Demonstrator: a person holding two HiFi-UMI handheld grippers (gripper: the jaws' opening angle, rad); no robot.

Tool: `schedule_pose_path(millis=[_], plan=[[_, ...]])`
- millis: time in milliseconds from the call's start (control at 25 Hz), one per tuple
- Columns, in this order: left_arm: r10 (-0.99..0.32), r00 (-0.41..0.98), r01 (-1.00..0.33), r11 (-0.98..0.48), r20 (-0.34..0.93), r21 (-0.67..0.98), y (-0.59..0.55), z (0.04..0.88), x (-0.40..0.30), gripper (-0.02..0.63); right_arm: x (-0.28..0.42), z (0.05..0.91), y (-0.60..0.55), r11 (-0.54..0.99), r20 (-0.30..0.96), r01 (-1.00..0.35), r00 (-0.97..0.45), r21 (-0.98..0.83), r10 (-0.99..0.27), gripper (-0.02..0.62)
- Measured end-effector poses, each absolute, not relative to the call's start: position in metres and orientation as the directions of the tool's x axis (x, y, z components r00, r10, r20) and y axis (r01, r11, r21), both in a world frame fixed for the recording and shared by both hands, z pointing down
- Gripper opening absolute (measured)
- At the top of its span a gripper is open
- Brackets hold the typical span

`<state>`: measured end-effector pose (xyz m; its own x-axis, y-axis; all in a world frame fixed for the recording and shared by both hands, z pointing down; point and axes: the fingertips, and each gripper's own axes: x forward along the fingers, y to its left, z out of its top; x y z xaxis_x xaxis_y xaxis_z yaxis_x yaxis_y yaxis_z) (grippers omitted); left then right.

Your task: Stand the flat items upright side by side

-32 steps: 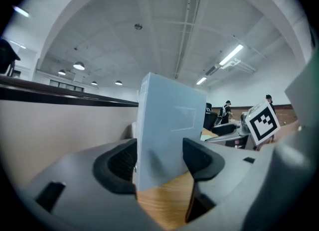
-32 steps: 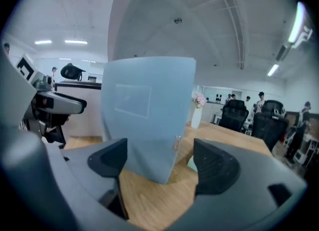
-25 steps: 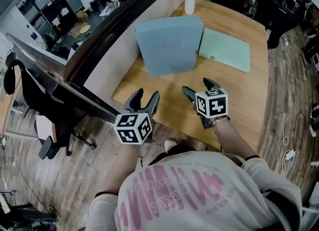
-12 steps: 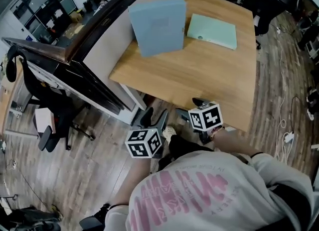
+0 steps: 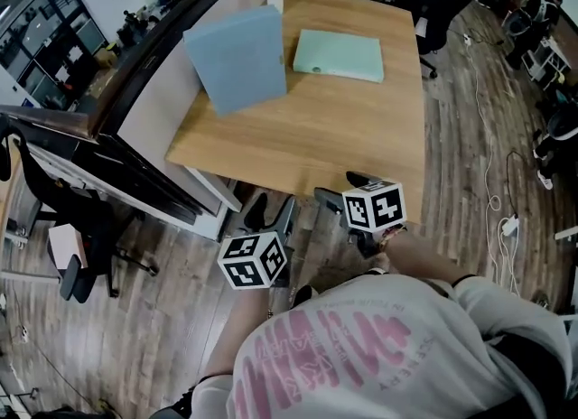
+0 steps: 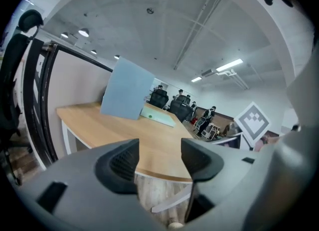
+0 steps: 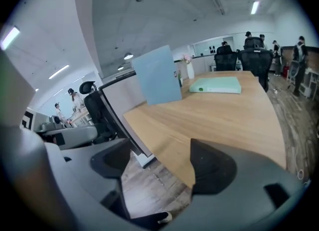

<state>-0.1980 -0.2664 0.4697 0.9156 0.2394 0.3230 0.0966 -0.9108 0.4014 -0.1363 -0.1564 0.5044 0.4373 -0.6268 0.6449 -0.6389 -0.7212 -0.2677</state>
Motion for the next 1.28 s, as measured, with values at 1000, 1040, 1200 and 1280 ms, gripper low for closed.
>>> schedule_pose_path(millis=[1000,1040,1200,1280], plan=[[0.269,0.924,0.11,-0.868,0.273,0.483,0.09,0.447,-0.031,0.262,0.015,0.438,0.286,-0.853,0.497,-0.467,0.697,-0.233,-0.517,0.358],[0.265,0.924,0.104,-0.869,0.276,0.485,0.101,0.448,-0.026,0.261,0.017,0.438,0.302,-0.856,0.495,-0.463,0.701,-0.232,-0.513,0.346],[0.246,0.926,0.099,-0.89,0.286,0.446,0.132,0.442,-0.009,0.258,0.025,0.44,0.346,-0.847,0.46,-0.434,0.711,-0.309,-0.532,0.322],[0.23,0.931,0.09,-0.898,0.284,0.431,0.139,0.44,-0.001,0.249,0.028,0.447,0.355,-0.84,0.466,-0.43,0.7,-0.331,-0.541,0.323]])
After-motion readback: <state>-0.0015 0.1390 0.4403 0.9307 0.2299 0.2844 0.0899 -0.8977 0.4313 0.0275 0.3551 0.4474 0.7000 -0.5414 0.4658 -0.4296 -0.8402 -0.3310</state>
